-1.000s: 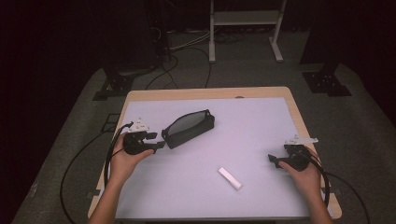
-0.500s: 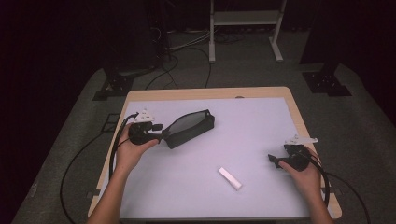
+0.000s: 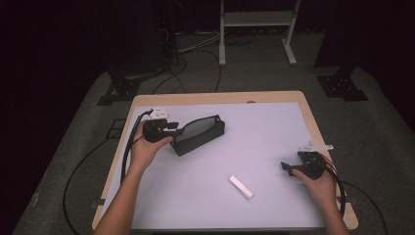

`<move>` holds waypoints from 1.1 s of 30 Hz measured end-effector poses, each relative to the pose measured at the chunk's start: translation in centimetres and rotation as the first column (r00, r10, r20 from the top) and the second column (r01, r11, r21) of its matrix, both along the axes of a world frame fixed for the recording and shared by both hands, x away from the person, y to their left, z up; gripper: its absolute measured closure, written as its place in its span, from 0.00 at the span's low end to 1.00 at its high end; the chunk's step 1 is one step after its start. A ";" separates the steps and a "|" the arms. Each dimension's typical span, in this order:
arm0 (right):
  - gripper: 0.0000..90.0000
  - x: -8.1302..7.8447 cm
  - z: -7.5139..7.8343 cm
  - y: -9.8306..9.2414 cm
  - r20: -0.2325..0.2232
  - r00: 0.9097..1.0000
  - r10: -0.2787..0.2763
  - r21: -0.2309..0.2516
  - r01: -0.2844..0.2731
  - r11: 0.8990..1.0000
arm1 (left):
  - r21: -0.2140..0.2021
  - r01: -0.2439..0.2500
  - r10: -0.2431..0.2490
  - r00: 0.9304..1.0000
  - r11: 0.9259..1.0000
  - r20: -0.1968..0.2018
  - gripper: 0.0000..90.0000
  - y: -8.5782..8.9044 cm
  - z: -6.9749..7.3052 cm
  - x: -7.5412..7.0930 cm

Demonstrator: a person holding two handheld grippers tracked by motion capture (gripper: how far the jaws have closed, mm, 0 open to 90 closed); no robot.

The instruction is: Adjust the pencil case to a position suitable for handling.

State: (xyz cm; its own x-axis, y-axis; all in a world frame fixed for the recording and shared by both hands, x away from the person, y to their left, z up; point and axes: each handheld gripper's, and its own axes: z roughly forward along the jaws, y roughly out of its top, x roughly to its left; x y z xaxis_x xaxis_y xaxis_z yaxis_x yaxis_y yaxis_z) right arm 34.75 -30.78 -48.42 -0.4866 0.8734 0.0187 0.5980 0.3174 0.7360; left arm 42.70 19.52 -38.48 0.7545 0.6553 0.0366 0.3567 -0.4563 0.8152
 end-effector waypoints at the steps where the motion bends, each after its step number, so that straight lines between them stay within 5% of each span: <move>1: 0.17 0.0 0.0 0.0 0.000 1.000 0.000 0.000 0.000 1.000 | 0.000 0.000 0.000 1.000 1.000 0.000 0.66 0.0 0.0 0.0; 10: 0.17 0.0 0.0 0.0 0.002 1.000 0.000 -0.001 0.000 1.000 | 0.002 0.015 -0.015 1.000 1.000 0.004 0.67 -0.9 -0.3 2.1; 28: 0.17 0.0 0.0 0.0 0.003 1.000 0.000 -0.003 0.000 1.000 | -0.034 0.022 -0.023 0.999 0.999 -0.025 0.69 -1.6 -3.3 5.2; 33: 0.17 0.0 0.0 0.0 0.003 1.000 0.000 -0.002 0.000 1.000 | -0.009 0.034 -0.034 0.999 0.999 -0.032 0.69 -2.2 -3.0 5.9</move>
